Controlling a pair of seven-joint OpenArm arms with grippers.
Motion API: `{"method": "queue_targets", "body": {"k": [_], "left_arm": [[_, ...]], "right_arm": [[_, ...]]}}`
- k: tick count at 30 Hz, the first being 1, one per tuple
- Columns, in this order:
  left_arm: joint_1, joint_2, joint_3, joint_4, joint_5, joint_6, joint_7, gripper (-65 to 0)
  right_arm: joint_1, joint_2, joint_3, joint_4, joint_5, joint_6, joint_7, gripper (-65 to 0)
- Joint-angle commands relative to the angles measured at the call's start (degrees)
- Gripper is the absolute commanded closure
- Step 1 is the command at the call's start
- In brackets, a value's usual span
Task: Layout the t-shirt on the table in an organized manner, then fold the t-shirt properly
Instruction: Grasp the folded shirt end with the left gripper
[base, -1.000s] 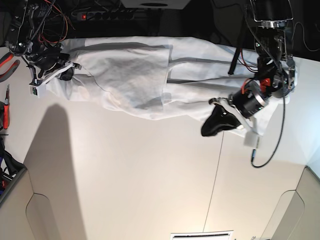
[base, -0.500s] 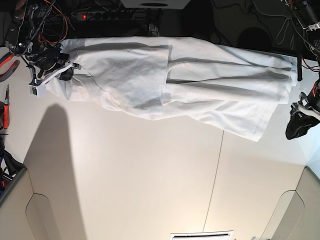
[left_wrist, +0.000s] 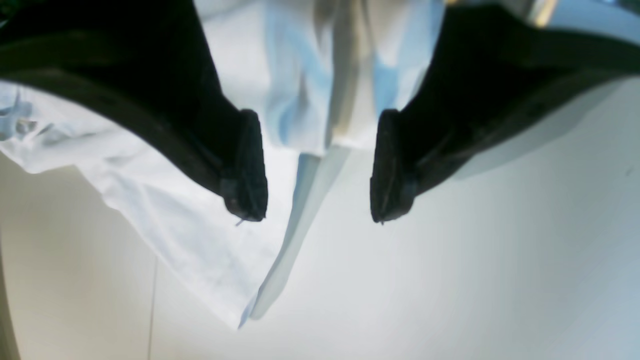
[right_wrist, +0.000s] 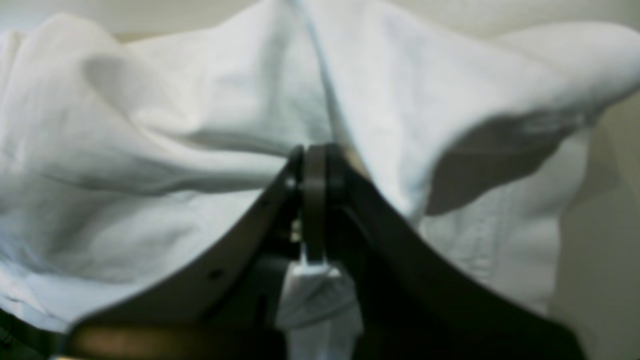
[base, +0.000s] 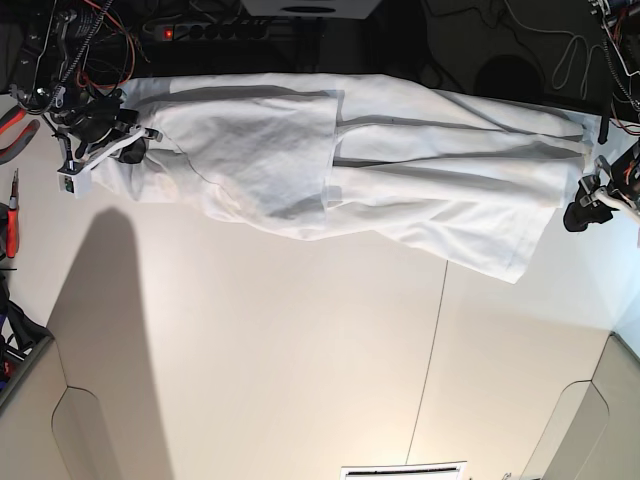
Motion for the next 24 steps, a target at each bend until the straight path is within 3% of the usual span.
{"method": "queue_targets", "body": {"k": [1, 6, 10, 16, 24], "left_arm": [[-0.07, -1.77, -0.37, 0.81, -2.36, -0.62, -0.04, -36.8], [1.05, -2.34, -0.37, 0.81, -9.66, -0.62, 8.96, -36.8], [3.13, -2.29, -0.37, 0.79, -14.91, -0.62, 11.65, -36.8], [6.69, -2.12, -0.26, 0.72, -16.74, -0.62, 11.45, -36.8], [7.32, 0.28, 3.15, 0.7, -11.3, -0.62, 7.61, -36.8]], "right_arm": [[0.31, 0.5, 0.37, 0.74, 0.33, 0.44, 0.9, 0.0], [0.28, 0.52, 0.37, 0.74, 0.31, 0.44, 0.87, 0.0], [0.26, 0.52, 0.37, 0.74, 0.28, 0.44, 0.66, 0.0], [0.28, 0.5, 0.37, 0.74, 0.33, 0.44, 0.68, 0.0], [0.31, 0.5, 0.37, 0.74, 0.37, 0.44, 0.7, 0.0]]}}
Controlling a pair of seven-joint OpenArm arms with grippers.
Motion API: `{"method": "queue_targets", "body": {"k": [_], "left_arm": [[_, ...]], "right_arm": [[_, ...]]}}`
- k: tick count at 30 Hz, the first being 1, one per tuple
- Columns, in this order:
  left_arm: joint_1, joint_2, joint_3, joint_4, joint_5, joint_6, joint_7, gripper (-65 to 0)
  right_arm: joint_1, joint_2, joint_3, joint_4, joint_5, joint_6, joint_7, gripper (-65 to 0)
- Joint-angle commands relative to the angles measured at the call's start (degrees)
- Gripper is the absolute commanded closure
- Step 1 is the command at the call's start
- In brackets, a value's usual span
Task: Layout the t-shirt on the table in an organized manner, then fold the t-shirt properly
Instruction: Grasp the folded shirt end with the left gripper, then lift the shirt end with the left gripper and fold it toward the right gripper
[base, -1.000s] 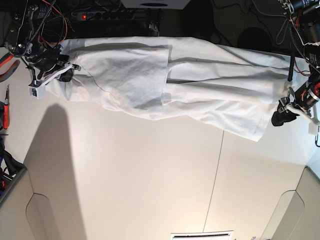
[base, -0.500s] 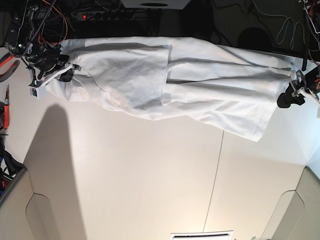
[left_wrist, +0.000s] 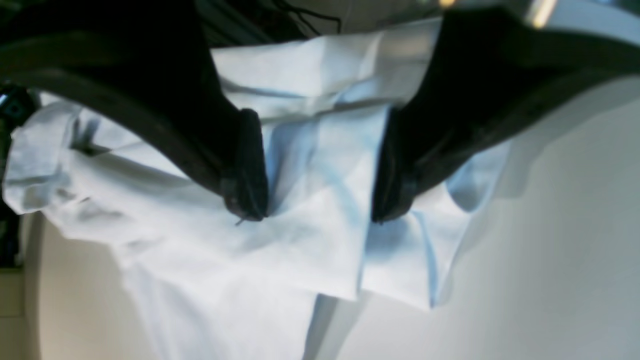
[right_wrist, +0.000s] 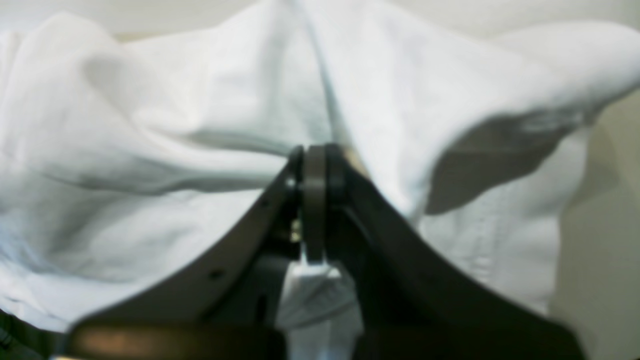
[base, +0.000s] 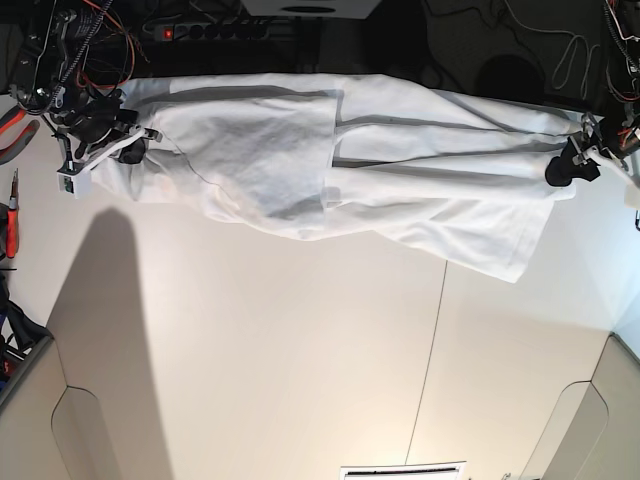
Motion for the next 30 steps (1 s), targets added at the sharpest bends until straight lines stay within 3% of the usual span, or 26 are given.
{"method": "queue_targets", "body": {"k": [1, 6, 7, 10, 11, 16, 20, 22, 25, 27, 30], "left_arm": [[-0.17, -0.46, 1.7, 0.68, 0.04, -0.52, -0.04, -36.8], [-0.37, 0.5, 9.97, 0.7, 2.14, -0.52, -4.46, -36.5], [-0.39, 0.63, 10.38, 0.7, 1.97, -0.52, -4.81, -33.5], [-0.52, 0.61, 9.2, 0.74, 0.15, -0.52, -4.81, -5.5], [-0.52, 0.61, 8.07, 0.79, -0.74, -0.52, -4.79, 0.0], [-0.52, 0.44, -1.2, 1.07, -5.64, -0.52, -4.79, 0.0], [-0.5, -0.24, -8.87, 1.07, -9.05, -0.52, -3.85, 0.0], [-0.5, -0.61, -11.23, 1.09, -13.16, -0.52, -0.46, 0.0], [-0.48, -0.61, -12.17, 1.84, -25.86, -0.52, 9.42, 0.0], [-0.5, -0.11, -12.17, 3.54, -27.2, -0.52, 15.8, 0.0], [-0.11, 2.16, -12.0, 10.73, -27.2, -0.52, 16.94, 0.0]], "right_arm": [[0.31, 0.5, 0.37, 0.74, 0.37, 0.46, 0.7, 0.0], [0.28, 0.5, 0.37, 0.74, 0.33, 0.46, 0.66, 0.0], [0.28, 0.5, 0.37, 0.74, 0.33, 0.46, 0.66, 0.0], [0.28, 0.5, 0.37, 0.74, 0.33, 0.46, 0.68, 0.0], [0.31, 0.5, 0.37, 0.74, 0.39, 0.46, 0.68, 0.0], [0.85, 0.5, 0.37, 0.74, 3.61, 0.79, 0.72, 0.0], [2.67, 0.5, 0.37, 0.74, 9.49, 5.01, 0.15, 0.0], [4.0, 0.48, 0.37, 0.76, 11.5, 5.44, -0.74, 0.0], [5.97, 0.5, 0.37, 0.79, 13.07, 6.99, -2.32, 0.0], [6.78, 0.5, 0.37, 0.83, 13.99, 8.0, -2.91, 0.0], [6.99, 0.52, 0.42, 0.83, 14.03, 8.0, -3.02, 0.0]]}}
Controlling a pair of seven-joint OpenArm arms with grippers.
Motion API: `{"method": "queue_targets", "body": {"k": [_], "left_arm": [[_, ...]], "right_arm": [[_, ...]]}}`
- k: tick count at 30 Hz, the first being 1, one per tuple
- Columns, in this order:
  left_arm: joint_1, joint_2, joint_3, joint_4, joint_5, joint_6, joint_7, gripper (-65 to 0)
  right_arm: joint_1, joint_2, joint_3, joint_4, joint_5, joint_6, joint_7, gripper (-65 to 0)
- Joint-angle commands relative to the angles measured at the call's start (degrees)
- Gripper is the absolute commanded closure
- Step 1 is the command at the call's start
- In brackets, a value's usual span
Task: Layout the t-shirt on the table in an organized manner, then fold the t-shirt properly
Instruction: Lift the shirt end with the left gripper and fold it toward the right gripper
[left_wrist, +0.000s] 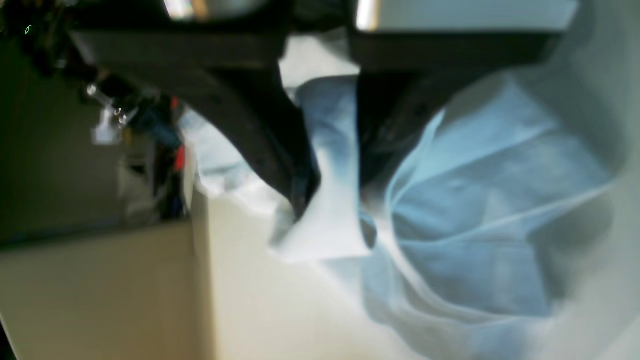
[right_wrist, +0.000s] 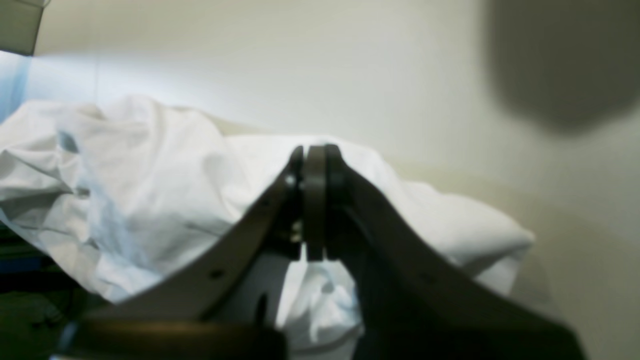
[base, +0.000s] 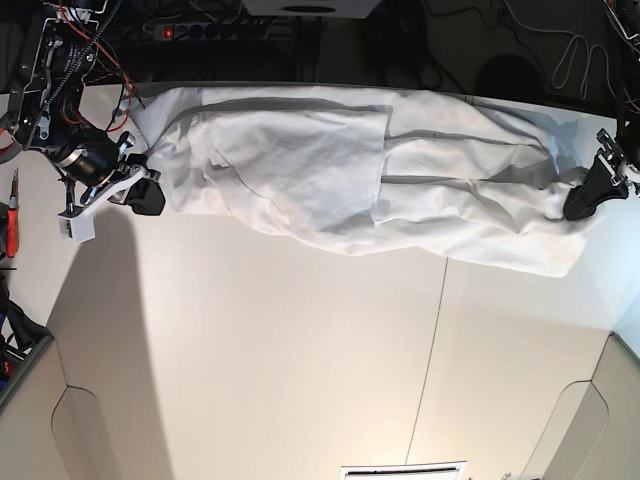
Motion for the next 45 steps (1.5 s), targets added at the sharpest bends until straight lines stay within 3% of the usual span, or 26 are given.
{"method": "queue_targets", "body": {"k": [1, 8, 15, 19, 23, 26, 27, 31, 34, 36, 39, 42, 45], "left_arm": [[-0.2, -0.26, 0.2, 3.8, -1.65, -0.71, 0.17, 0.0], [-0.04, 4.72, 13.49, 20.83, -1.65, -0.71, 1.27, 0.0], [-0.24, 10.36, 30.82, 23.78, -1.27, -0.71, -0.76, 0.0], [-0.24, 14.45, 37.09, 23.78, 7.28, -0.71, -6.36, 0.0], [-0.42, 16.83, 41.27, 23.78, 12.0, -0.71, -7.17, -1.0], [-0.5, 16.98, 43.32, 23.8, 11.56, -0.71, -7.19, -28.6], [-0.55, 16.98, 43.36, 23.82, 10.86, -0.71, -7.17, -32.0], [-0.52, 16.94, 41.27, 28.0, 7.65, -0.71, -6.08, -32.2], [-0.52, 16.94, 35.76, 35.34, 8.98, -0.71, -3.87, -32.2], [-0.5, 16.94, 30.58, 39.85, 14.19, -0.71, -4.68, -32.1], [-0.52, 16.72, 23.08, 42.45, 26.32, -0.71, -11.1, -32.1], [-0.52, 14.95, 20.52, 40.79, 37.42, 3.98, -17.46, -32.2], [-0.68, 13.05, 20.7, 36.98, 42.58, 5.88, -21.81, -32.5]], "right_arm": [[0.42, 0.48, 0.37, 0.94, 1.03, 0.7, 0.61, 0.0], [0.42, 0.48, 0.37, 0.94, 0.98, 0.7, 0.33, 0.0], [0.42, 0.48, 0.37, 0.94, 0.81, 0.7, -0.44, 0.0], [0.42, 0.48, 0.37, 0.94, 0.81, 0.7, -0.44, 0.0], [0.42, 0.48, 0.37, 0.94, 0.81, 0.7, -0.42, 0.0], [0.42, 0.48, 0.37, 0.94, 0.79, 0.7, -0.42, 0.0], [0.42, 0.48, 0.37, 0.94, 0.81, 0.7, -0.42, 0.0], [0.42, 0.48, 0.37, 0.94, 0.81, 0.7, -0.42, 0.0], [0.42, 0.48, 0.37, 0.94, 0.79, 0.72, -0.42, 0.0], [0.42, 0.48, 0.37, 0.94, 0.81, 0.72, -0.42, 0.0], [0.42, 0.48, 0.37, 0.94, 0.79, 0.7, -0.42, 0.0], [0.42, 0.48, 0.37, 0.94, 0.81, 0.7, -0.39, 0.0], [0.5, 0.48, 0.37, 0.94, 0.83, 0.72, -0.35, 0.0]]}}
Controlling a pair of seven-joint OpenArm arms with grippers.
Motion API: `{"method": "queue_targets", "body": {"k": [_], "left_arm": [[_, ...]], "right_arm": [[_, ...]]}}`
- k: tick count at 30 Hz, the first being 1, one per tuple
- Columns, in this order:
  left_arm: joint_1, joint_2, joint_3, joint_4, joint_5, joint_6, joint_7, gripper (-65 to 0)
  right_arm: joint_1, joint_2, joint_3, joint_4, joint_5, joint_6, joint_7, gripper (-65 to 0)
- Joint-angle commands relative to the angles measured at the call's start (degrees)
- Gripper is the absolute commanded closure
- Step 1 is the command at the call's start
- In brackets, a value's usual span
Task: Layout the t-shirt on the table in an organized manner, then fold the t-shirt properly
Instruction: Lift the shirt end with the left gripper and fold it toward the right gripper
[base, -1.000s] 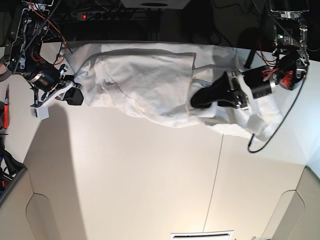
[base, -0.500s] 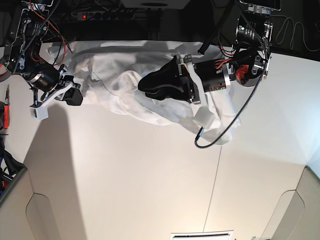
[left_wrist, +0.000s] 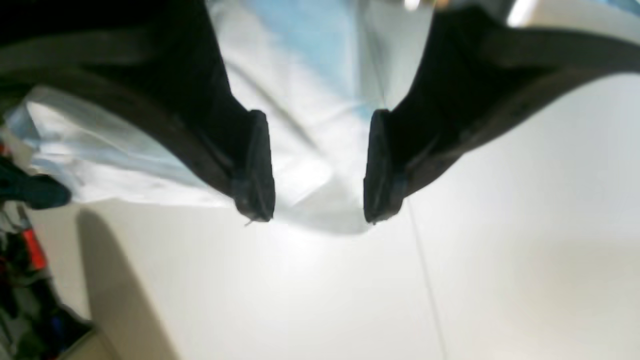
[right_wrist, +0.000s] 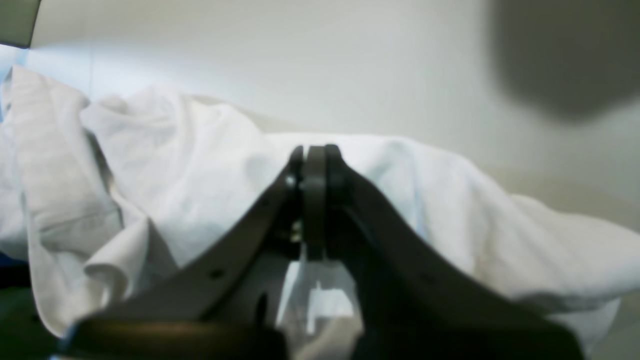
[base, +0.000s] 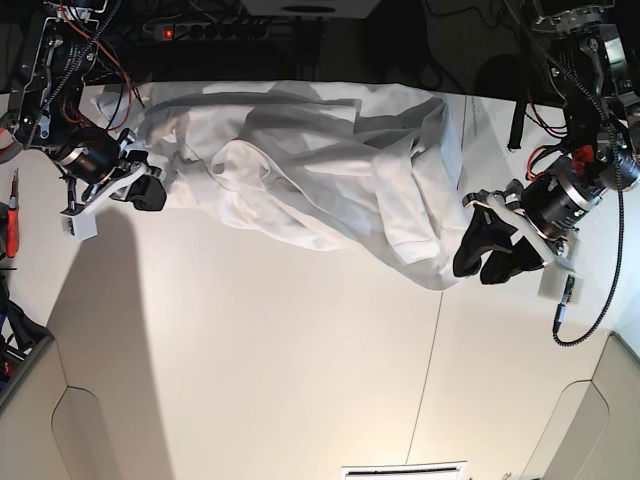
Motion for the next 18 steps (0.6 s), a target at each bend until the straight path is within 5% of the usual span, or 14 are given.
{"method": "queue_targets", "body": {"k": [1, 9, 18], "left_arm": [[-0.9, -0.87, -0.02, -0.59, -0.68, 0.04, -1.68, -34.1], [-7.37, -1.53, -0.02, -14.56, -2.78, 1.33, -1.09, -39.2], [-10.38, -1.57, 0.02, -20.06, -8.48, 0.98, 7.13, -38.9]], "right_arm": [[0.61, 0.46, 0.26, 0.92, 1.09, 0.68, 0.74, 0.0], [0.61, 0.48, 0.26, 0.92, 1.07, 0.68, 0.9, 0.0], [0.61, 0.48, 0.26, 0.92, 1.07, 0.7, 0.9, 0.0]]}}
